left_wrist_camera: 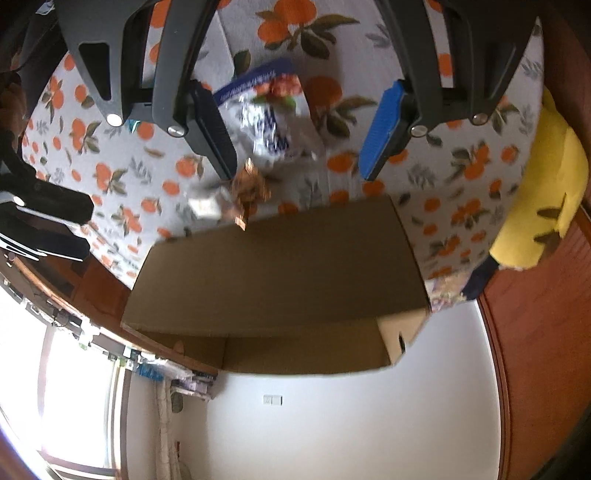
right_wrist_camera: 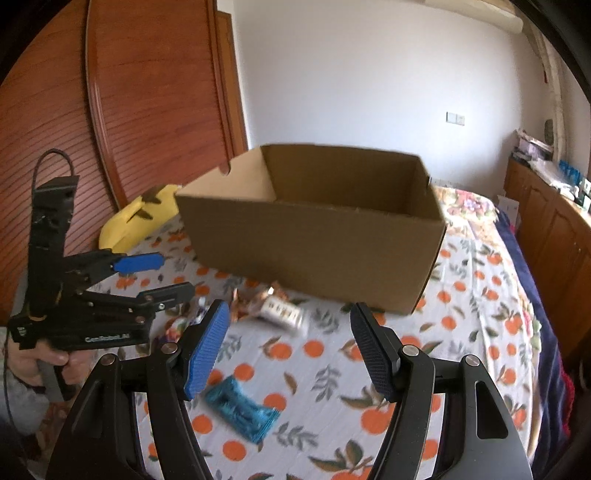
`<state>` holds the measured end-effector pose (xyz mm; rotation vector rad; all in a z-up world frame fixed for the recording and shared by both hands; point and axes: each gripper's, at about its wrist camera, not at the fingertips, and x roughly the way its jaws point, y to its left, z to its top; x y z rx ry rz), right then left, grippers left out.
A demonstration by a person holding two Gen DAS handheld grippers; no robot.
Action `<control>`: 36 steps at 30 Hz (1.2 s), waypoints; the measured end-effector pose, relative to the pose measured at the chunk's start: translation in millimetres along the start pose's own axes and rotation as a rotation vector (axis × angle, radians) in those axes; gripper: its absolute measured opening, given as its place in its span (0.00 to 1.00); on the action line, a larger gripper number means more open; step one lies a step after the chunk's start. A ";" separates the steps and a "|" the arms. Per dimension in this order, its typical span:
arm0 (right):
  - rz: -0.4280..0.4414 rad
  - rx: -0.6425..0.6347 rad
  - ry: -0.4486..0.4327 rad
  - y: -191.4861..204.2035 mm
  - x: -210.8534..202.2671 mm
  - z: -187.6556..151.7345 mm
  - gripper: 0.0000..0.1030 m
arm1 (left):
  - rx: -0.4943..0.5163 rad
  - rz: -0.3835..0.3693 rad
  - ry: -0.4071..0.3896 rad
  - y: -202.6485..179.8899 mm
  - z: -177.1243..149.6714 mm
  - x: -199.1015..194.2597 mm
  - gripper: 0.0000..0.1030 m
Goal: Organize snacks
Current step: 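Move both tools back to the remaining snacks on the bedspread, then grasp the duck-print pouch with the left tool while the right tool grasps the teal candy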
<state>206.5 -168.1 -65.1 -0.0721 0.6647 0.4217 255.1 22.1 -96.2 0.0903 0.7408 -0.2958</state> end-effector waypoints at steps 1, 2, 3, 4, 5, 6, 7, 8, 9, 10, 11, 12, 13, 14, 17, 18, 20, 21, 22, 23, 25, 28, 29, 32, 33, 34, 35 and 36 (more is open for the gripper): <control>0.006 0.004 0.010 0.6 2.2 -3.8 0.68 | -0.003 0.007 0.015 -0.3 -4.7 4.3 0.67; 0.011 0.009 0.023 1.3 5.7 -9.0 0.68 | -0.003 0.017 0.027 -0.4 -8.1 7.5 0.67; 0.015 0.014 0.036 2.4 9.6 -14.8 0.68 | -0.006 0.025 0.041 -0.8 -12.2 11.6 0.67; 0.018 0.018 0.047 3.5 12.8 -19.2 0.68 | -0.009 0.022 0.047 -0.4 -14.3 13.3 0.67; 0.022 0.022 0.055 4.1 14.9 -22.2 0.68 | -0.014 0.015 0.054 -0.4 -16.2 15.1 0.67; 0.026 0.026 0.063 4.8 17.7 -25.1 0.68 | -0.024 0.008 0.061 0.0 -17.8 16.9 0.67; 0.032 0.029 0.073 5.6 21.1 -28.2 0.68 | -0.032 0.000 0.068 0.1 -18.9 18.4 0.67; 0.040 0.032 0.083 6.8 24.7 -31.6 0.68 | -0.035 -0.006 0.073 1.1 -19.0 19.5 0.67; 0.046 0.034 0.094 7.5 28.0 -33.6 0.68 | -0.041 -0.013 0.079 0.3 -19.7 20.9 0.67; 0.054 0.035 0.107 9.3 33.7 -36.2 0.68 | -0.045 -0.017 0.081 0.4 -19.6 21.3 0.67; 0.059 0.035 0.114 9.9 35.7 -37.3 0.68 | -0.049 -0.022 0.082 0.0 -19.4 21.7 0.67; 0.064 0.033 0.123 10.9 37.9 -39.9 0.68 | -0.058 -0.030 0.083 -0.6 -19.1 22.0 0.67; 0.067 0.029 0.133 12.7 41.1 -42.3 0.68 | -0.064 -0.035 0.084 -0.6 -18.3 22.4 0.67; 0.070 0.025 0.138 13.3 43.0 -43.3 0.68 | -0.069 -0.039 0.085 -0.6 -17.5 23.0 0.67; 0.081 0.008 0.158 17.7 48.8 -46.4 0.68 | -0.081 -0.045 0.093 -2.0 -15.4 27.1 0.67; 0.082 0.001 0.162 19.0 49.8 -46.9 0.68 | -0.082 -0.044 0.096 -2.2 -14.6 28.7 0.67; 0.089 -0.013 0.176 21.1 52.4 -48.3 0.68 | -0.083 -0.040 0.103 -3.4 -14.0 32.0 0.67; 0.091 -0.020 0.182 21.5 53.2 -48.5 0.68 | -0.082 -0.038 0.106 -3.6 -13.9 33.4 0.67; 0.096 -0.031 0.193 22.8 55.0 -49.0 0.68 | -0.081 -0.034 0.110 -4.0 -14.4 35.1 0.67; 0.100 -0.040 0.199 23.9 55.5 -49.1 0.68 | -0.080 -0.031 0.113 -4.1 -14.8 36.4 0.67; 0.099 -0.061 0.209 26.6 56.8 -48.8 0.68 | -0.084 -0.026 0.127 -3.8 -16.8 39.9 0.67; 0.100 -0.085 0.227 28.9 58.7 -49.8 0.68 | -0.080 -0.022 0.125 -4.6 -17.4 39.4 0.67; 0.101 -0.089 0.230 29.3 59.2 -49.8 0.68 | -0.077 -0.018 0.125 -5.2 -17.7 39.4 0.67; 0.090 -0.114 0.242 30.6 58.9 -50.7 0.68 | -0.065 -0.004 0.121 -8.3 -20.2 38.7 0.67; 0.085 -0.122 0.244 31.6 59.9 -50.3 0.68 | -0.056 0.004 0.121 -9.9 -21.3 38.5 0.67; 0.079 -0.132 0.246 32.0 59.6 -50.8 0.68 | -0.051 0.008 0.121 -11.1 -21.7 38.3 0.67; 0.074 -0.142 0.249 32.8 60.1 -51.2 0.68 | -0.047 0.011 0.121 -11.7 -22.1 38.3 0.67; 0.070 -0.150 0.250 33.6 60.6 -51.3 0.68 | -0.047 0.011 0.120 -11.7 -21.9 38.3 0.67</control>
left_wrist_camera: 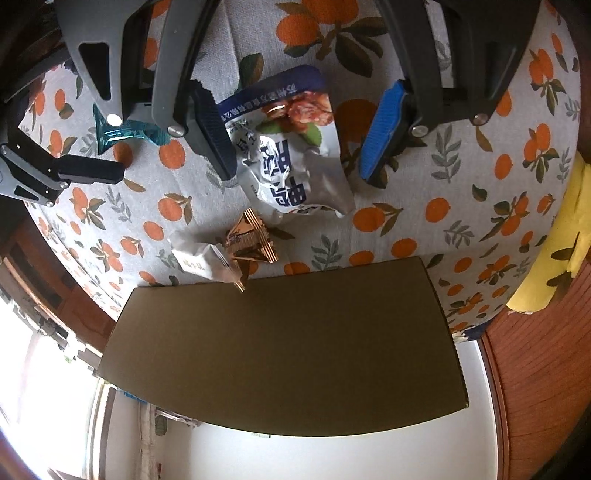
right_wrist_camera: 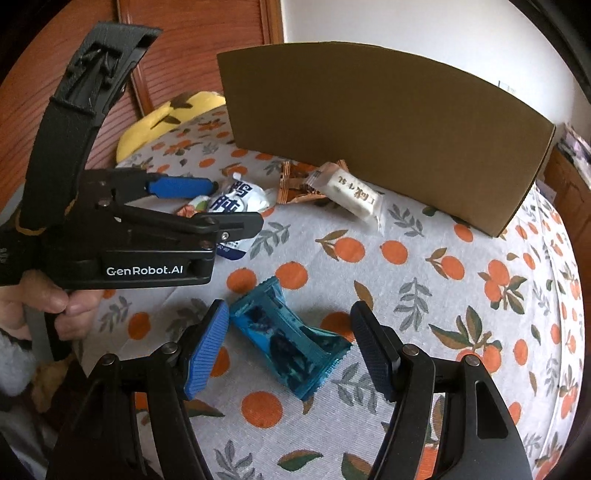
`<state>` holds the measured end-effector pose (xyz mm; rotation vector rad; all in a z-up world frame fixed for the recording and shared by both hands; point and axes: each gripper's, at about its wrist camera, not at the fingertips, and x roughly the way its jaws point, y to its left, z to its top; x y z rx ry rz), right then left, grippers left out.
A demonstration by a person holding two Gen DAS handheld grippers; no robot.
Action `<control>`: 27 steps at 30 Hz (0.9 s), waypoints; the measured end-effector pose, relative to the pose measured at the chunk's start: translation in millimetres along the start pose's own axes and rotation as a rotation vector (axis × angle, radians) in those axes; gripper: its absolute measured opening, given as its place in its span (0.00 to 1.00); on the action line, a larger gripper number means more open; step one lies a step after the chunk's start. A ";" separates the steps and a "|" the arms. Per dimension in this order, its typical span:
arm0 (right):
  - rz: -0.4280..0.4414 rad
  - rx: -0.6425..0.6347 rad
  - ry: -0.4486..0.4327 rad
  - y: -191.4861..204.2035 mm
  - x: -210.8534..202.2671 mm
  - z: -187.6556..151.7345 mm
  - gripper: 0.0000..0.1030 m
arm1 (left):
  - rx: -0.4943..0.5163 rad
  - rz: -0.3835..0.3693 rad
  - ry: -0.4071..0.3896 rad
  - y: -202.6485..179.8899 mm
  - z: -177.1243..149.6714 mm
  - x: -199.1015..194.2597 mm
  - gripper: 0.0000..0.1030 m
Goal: Organize snacks
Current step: 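Grasp the duck-print pouch with the left tool while the right tool grasps the teal candy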
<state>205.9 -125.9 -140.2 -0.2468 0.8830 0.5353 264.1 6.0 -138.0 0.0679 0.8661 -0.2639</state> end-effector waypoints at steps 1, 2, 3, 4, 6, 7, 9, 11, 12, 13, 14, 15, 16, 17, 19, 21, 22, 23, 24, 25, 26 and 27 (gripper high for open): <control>-0.006 -0.009 0.002 0.6 -0.1 -0.4 0.68 | -0.002 -0.002 -0.001 -0.1 -0.1 -0.3 0.67; -0.009 -0.015 0.004 1.3 0.2 -0.3 0.68 | -0.004 -0.005 -0.002 -0.1 -0.4 -0.7 0.67; -0.017 -0.028 0.006 2.6 0.0 -0.7 0.66 | -0.008 -0.010 -0.003 0.7 -0.6 -1.2 0.67; -0.027 -0.041 0.006 4.1 0.8 -0.7 0.64 | -0.011 -0.013 -0.005 1.2 -0.8 -1.6 0.67; -0.026 -0.053 0.002 5.1 0.2 -1.6 0.55 | -0.013 -0.014 -0.005 1.6 -0.4 -1.7 0.67; -0.019 -0.054 0.000 4.3 -0.7 -1.7 0.51 | -0.011 -0.013 -0.004 1.8 -0.2 -1.7 0.67; -0.024 -0.054 -0.003 2.7 -1.6 -1.8 0.42 | -0.010 -0.011 -0.004 1.9 -0.3 -1.8 0.67; -0.024 -0.047 -0.011 -1.2 -2.1 -1.8 0.27 | -0.009 -0.009 -0.003 1.9 -0.2 -1.9 0.67; -0.027 -0.038 -0.013 -4.1 -2.7 -1.7 0.24 | -0.010 -0.009 -0.004 2.2 -0.3 -2.1 0.67; -0.028 -0.023 -0.019 -8.7 -3.0 -1.4 0.24 | -0.009 -0.009 -0.003 1.9 0.0 -2.0 0.67; -0.023 -0.007 -0.024 -13.0 -3.5 -1.7 0.24 | -0.009 -0.008 -0.003 1.9 -0.1 -2.0 0.67; -0.017 0.005 -0.025 -16.3 -3.7 -2.0 0.23 | -0.008 -0.008 -0.003 2.0 -0.1 -2.0 0.67; -0.015 0.016 -0.028 -19.9 -3.8 -2.8 0.23 | -0.007 -0.007 -0.002 2.3 0.0 -1.8 0.67; -0.014 0.027 -0.035 -23.1 -4.3 -3.9 0.23 | -0.006 -0.005 -0.002 3.0 0.0 -1.8 0.67; 0.009 0.057 -0.049 -29.2 -7.3 -6.5 0.23 | -0.005 -0.003 -0.002 2.0 0.0 -1.7 0.66; 0.019 0.073 -0.065 -31.8 -9.3 -7.6 0.23 | -0.006 -0.003 -0.003 1.5 -0.2 -2.0 0.64; 0.019 0.079 -0.070 -32.9 -9.8 -8.5 0.23 | -0.007 -0.003 -0.003 1.4 0.0 -1.9 0.64; 0.019 0.081 -0.072 -33.4 -10.3 -9.1 0.23 | -0.007 -0.003 -0.003 1.9 0.0 -1.9 0.63; 0.020 0.081 -0.078 -32.9 -10.5 -9.4 0.23 | -0.008 -0.001 -0.002 2.2 0.2 -1.7 0.63; 0.015 0.081 -0.081 -33.2 -12.6 -10.4 0.23 | -0.008 0.001 0.000 1.4 1.1 -1.2 0.63; 0.010 0.079 -0.082 -32.9 -13.6 -11.0 0.23 | -0.009 0.004 0.004 1.2 2.2 -0.4 0.64; 0.005 0.074 -0.082 -31.4 -13.3 -10.9 0.23 | -0.009 0.009 0.009 0.8 4.0 0.9 0.65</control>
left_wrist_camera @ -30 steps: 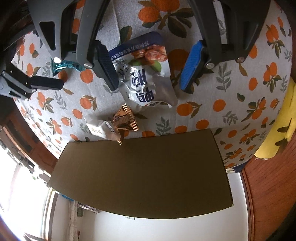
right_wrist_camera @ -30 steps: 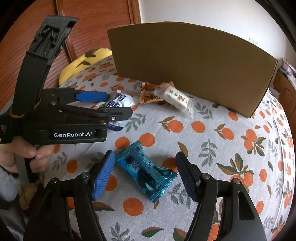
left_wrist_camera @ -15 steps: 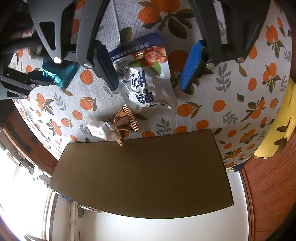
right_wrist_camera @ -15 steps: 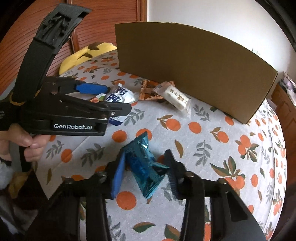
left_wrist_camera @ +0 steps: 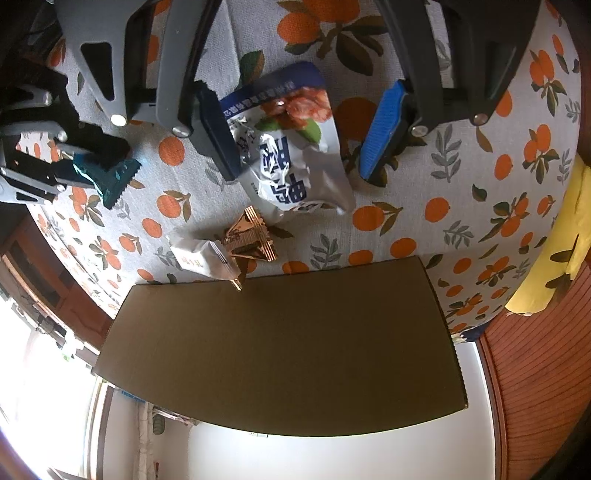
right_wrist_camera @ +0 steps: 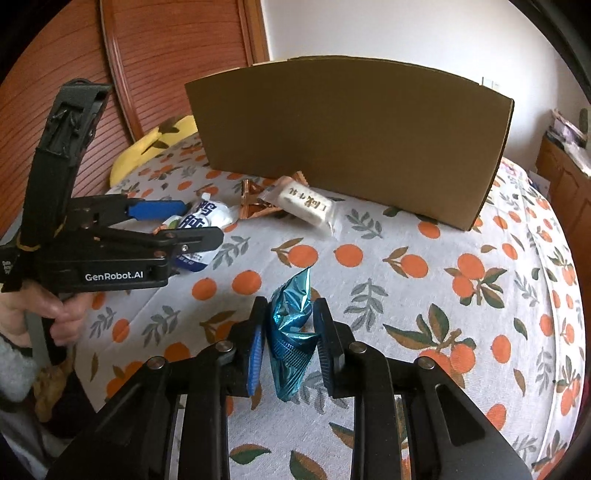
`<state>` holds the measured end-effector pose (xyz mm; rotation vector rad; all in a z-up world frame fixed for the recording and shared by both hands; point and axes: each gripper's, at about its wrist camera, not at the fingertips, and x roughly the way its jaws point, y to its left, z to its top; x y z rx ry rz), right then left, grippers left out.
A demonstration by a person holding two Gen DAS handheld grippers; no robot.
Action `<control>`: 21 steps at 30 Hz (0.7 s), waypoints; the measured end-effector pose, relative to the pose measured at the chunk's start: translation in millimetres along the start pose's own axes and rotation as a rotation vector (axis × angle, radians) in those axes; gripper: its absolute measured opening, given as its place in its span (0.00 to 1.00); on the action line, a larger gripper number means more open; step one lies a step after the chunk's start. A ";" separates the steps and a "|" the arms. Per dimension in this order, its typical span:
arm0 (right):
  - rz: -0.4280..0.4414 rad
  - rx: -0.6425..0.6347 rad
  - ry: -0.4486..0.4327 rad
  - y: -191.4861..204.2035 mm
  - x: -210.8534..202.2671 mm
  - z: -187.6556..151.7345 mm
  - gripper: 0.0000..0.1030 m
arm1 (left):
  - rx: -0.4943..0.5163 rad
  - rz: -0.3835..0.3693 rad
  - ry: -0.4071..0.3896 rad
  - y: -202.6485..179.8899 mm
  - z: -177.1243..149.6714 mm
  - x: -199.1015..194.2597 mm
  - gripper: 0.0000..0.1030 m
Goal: Organize snacks
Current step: 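Grasp the duck-print pouch with the left tool while the right tool grasps the teal candy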
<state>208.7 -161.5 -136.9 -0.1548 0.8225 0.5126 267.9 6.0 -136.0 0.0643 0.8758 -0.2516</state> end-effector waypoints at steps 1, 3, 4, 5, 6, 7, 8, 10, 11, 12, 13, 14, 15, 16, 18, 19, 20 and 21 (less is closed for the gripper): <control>-0.006 -0.006 -0.001 1.6 0.0 -0.2 0.23 | -0.002 0.004 0.006 -0.4 2.0 1.4 0.65; -0.015 -0.010 -0.005 3.4 -0.3 -0.7 0.23 | -0.006 0.010 0.010 -0.9 5.0 3.5 0.66; -0.018 -0.007 -0.007 3.4 -0.5 -0.9 0.23 | -0.004 0.015 0.011 -1.5 6.4 5.0 0.66; -0.018 -0.001 -0.009 2.8 -0.6 -0.9 0.23 | 0.001 0.024 0.010 -2.7 7.4 6.5 0.67; -0.019 0.005 -0.011 2.6 0.6 -0.2 0.23 | 0.011 0.041 0.012 -4.7 9.0 8.9 0.68; -0.019 0.013 -0.014 1.3 0.3 -0.4 0.23 | 0.013 0.044 0.013 -5.4 9.0 9.5 0.68; -0.016 0.019 -0.016 -0.1 -0.2 -0.7 0.23 | 0.010 0.045 0.015 -5.8 10.0 10.4 0.68; -0.015 0.025 -0.020 -1.7 -1.8 -1.6 0.23 | 0.009 0.050 0.014 -6.4 10.3 10.7 0.68; -0.015 0.025 -0.023 -1.5 -2.2 -1.8 0.23 | 0.007 0.049 0.012 -6.3 9.9 10.4 0.68; -0.014 0.024 -0.024 -1.7 -2.9 -2.1 0.23 | 0.008 0.047 0.011 -6.3 9.2 9.9 0.65; -0.012 0.023 -0.026 -1.9 -3.3 -2.3 0.23 | 0.008 0.038 0.009 -6.3 8.0 8.5 0.64; -0.011 0.022 -0.029 -2.4 -4.1 -2.5 0.23 | 0.009 0.036 0.006 -7.0 6.3 6.8 0.60; -0.010 0.022 -0.031 -2.6 -4.7 -2.8 0.23 | 0.008 0.028 0.006 -6.5 5.0 4.8 0.57; -0.005 0.023 -0.031 -2.8 -5.0 -3.3 0.23 | 0.006 0.024 0.006 -6.2 2.7 2.6 0.56; -0.006 0.022 -0.036 -3.2 -6.6 -3.5 0.23 | 0.008 0.021 0.005 -3.8 -2.0 -1.7 0.55; -0.007 0.023 -0.038 -3.2 -7.0 -3.6 0.23 | 0.013 0.018 0.005 -2.9 -4.5 -3.8 0.55; -0.005 0.022 -0.038 -3.2 -7.3 -4.1 0.23 | 0.019 0.016 0.006 -3.2 -7.1 -6.3 0.55; -0.004 0.021 -0.038 -3.2 -7.4 -4.2 0.23 | 0.022 0.010 0.009 -2.7 -9.7 -8.6 0.55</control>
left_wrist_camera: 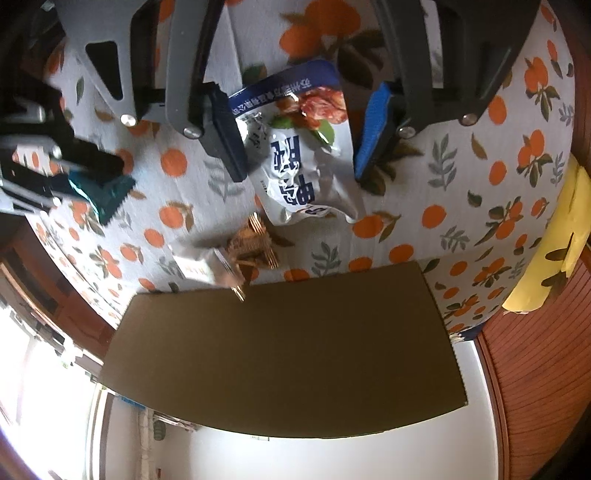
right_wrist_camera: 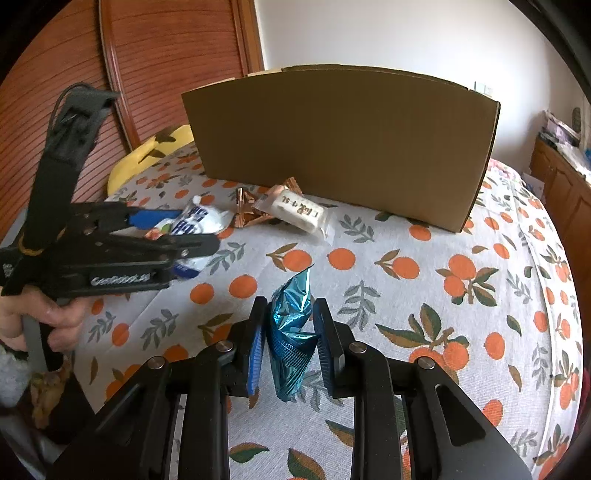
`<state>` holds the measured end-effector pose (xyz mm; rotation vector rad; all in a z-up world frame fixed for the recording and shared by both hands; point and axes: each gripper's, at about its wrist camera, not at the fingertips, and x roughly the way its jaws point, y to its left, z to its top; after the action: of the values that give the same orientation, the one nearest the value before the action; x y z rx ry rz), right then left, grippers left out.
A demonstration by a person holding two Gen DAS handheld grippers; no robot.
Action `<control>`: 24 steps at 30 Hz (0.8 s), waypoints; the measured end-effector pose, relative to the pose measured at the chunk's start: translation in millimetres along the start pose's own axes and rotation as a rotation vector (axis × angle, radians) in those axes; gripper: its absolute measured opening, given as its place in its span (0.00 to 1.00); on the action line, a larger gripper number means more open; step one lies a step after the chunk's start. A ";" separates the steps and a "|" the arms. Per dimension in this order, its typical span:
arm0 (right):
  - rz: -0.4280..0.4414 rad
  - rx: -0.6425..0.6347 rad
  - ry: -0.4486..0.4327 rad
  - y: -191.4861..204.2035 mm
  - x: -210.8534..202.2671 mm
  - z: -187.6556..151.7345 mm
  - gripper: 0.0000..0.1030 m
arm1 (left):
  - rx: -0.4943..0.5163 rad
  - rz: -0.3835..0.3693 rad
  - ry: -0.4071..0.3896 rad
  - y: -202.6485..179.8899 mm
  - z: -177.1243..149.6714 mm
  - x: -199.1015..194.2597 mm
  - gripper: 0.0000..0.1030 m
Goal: Organize snacks
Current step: 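Grasp the duck-print pouch with the left tool while the right tool grasps the teal candy, then lift the duck-print pouch and teal candy and carry both over the box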
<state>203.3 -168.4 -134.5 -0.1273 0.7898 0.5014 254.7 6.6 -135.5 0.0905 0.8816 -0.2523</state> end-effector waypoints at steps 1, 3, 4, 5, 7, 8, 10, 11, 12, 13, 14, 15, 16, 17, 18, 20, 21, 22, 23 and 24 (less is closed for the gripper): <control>-0.002 -0.001 -0.003 0.0 -0.6 0.0 0.23 | -0.004 -0.010 0.000 1.2 -2.2 -2.5 0.55; -0.003 0.000 -0.005 0.3 -0.8 -0.1 0.23 | -0.015 -0.025 -0.003 3.0 -6.3 -8.3 0.55; -0.002 0.000 -0.005 0.5 -0.7 -0.3 0.23 | -0.017 -0.024 -0.007 2.8 -7.5 -10.8 0.55; -0.003 0.000 -0.005 0.4 -0.5 -0.2 0.23 | -0.019 -0.024 -0.012 3.2 -8.2 -13.2 0.55; -0.005 0.002 -0.007 0.3 -0.8 -0.2 0.23 | -0.024 -0.024 -0.031 3.7 -9.4 -19.9 0.55; -0.005 0.002 -0.008 0.2 -0.8 -0.3 0.23 | -0.027 -0.023 -0.040 4.1 -9.2 -22.9 0.55; -0.007 0.002 -0.010 0.7 -1.0 -0.1 0.23 | -0.033 -0.022 -0.058 4.6 -9.5 -28.8 0.55; -0.008 0.003 -0.012 0.6 -1.0 0.0 0.23 | -0.035 -0.023 -0.065 5.6 -8.9 -30.9 0.55; -0.009 0.004 -0.013 0.8 -1.0 -0.1 0.23 | -0.038 -0.024 -0.076 5.8 -8.2 -34.2 0.55; -0.008 0.004 -0.015 0.9 -1.3 -0.2 0.23 | -0.040 -0.024 -0.085 6.2 -7.8 -36.3 0.55; -0.001 0.003 -0.020 1.3 -2.0 -0.3 0.23 | -0.040 -0.024 -0.092 6.5 -7.5 -38.1 0.55; 0.008 -0.003 -0.025 2.0 -2.9 -0.6 0.23 | -0.041 -0.022 -0.101 6.8 -6.8 -40.4 0.55; 0.005 -0.005 -0.028 2.0 -3.4 -1.3 0.23 | -0.042 -0.022 -0.109 7.3 -6.1 -42.8 0.55; 0.001 -0.006 -0.030 2.3 -3.7 -1.5 0.23 | -0.044 -0.022 -0.119 7.6 -5.3 -45.3 0.55; -0.001 -0.007 -0.032 2.3 -4.2 -1.8 0.23 | -0.046 -0.023 -0.126 7.6 -4.5 -47.4 0.55; 0.002 -0.013 -0.041 2.7 -5.7 -2.4 0.23 | -0.046 -0.023 -0.135 7.6 -3.5 -50.1 0.55; 0.002 -0.014 -0.047 2.7 -7.0 -3.0 0.23 | -0.044 -0.023 -0.140 7.4 -2.8 -51.8 0.55; 0.000 -0.015 -0.052 2.9 -7.8 -3.8 0.23 | -0.042 -0.023 -0.140 7.4 -2.2 -52.1 0.55; -0.001 -0.016 -0.056 3.3 -8.4 -4.2 0.23 | -0.042 -0.029 -0.140 7.5 -1.2 -53.5 0.55; -0.002 -0.019 -0.061 4.2 -9.5 -4.8 0.23 | -0.043 -0.034 -0.143 7.1 -0.5 -55.3 0.55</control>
<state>192.6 -169.8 -130.8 -0.1297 0.7253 0.5088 222.5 23.6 -93.3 0.0168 0.7465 -0.2681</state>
